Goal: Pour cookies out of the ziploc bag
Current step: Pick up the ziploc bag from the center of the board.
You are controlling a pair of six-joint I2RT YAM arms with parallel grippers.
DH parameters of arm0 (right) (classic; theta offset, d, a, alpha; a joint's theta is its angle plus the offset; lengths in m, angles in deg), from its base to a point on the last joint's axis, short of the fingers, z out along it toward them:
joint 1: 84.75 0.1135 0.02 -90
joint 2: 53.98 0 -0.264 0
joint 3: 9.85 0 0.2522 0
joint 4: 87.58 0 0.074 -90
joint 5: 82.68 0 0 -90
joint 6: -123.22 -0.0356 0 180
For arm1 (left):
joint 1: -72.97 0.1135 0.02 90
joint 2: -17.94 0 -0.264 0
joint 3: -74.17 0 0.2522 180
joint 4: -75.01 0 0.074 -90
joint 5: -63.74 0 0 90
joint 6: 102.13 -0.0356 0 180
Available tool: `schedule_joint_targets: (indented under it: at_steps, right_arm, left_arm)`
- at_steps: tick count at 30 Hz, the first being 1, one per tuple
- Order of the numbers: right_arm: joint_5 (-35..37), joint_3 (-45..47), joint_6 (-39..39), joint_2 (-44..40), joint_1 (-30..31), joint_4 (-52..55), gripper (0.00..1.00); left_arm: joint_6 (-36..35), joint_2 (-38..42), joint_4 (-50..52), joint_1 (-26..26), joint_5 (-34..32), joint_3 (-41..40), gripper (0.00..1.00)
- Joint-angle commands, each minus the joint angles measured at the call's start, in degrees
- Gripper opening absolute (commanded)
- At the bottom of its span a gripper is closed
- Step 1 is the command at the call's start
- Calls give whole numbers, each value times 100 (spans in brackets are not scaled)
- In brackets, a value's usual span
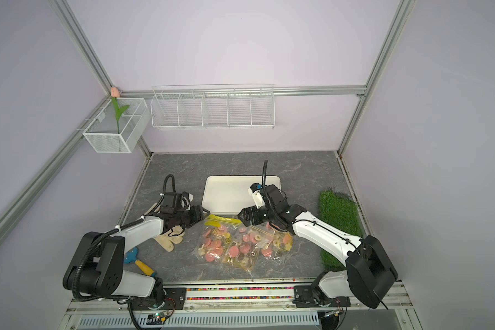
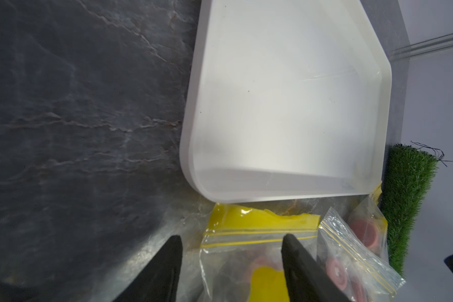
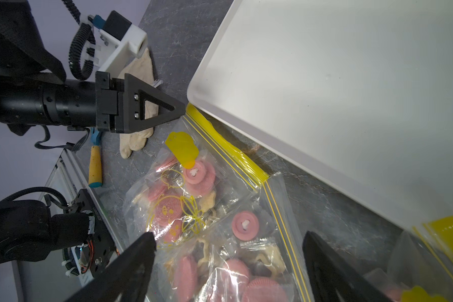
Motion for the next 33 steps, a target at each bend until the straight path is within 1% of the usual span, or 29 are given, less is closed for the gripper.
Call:
schedule_joint_targets:
  at_steps: [1, 5, 8, 11, 18, 23, 26, 29, 31, 33]
  right_arm:
    - [252, -44, 69, -239, 18, 70, 91]
    - [193, -49, 101, -200, 15, 66, 92]
    - [192, -59, 131, -177, 18, 104, 92]
    - [194, -17, 108, -204, 17, 57, 92]
    - [200, -76, 156, -181, 17, 95, 92]
    - [236, -41, 119, -182, 18, 26, 92]
    - [255, -95, 160, -149, 18, 97, 92]
    - [330, -105, 191, -198, 17, 157, 92]
    - [397, -45, 175, -275, 18, 139, 92]
    - [421, 20, 190, -345, 18, 64, 92]
  left_arm:
    - [38, -107, -501, -29, 132, 34, 62]
    - [82, -336, -938, -28, 364, -89, 61]
    - [140, -459, -1282, -30, 541, -197, 55]
    - [245, -515, -1705, -25, 716, -353, 54]
    - [160, -542, -1790, -28, 762, -482, 54]
    - [176, -427, -1906, -26, 777, -610, 47]
    - [192, -415, -1911, -30, 754, -634, 39]
    - [197, -417, -1904, -25, 752, -630, 28]
    - [223, -395, -1932, -29, 761, -629, 23]
    - [238, -342, -1924, -29, 807, -585, 15]
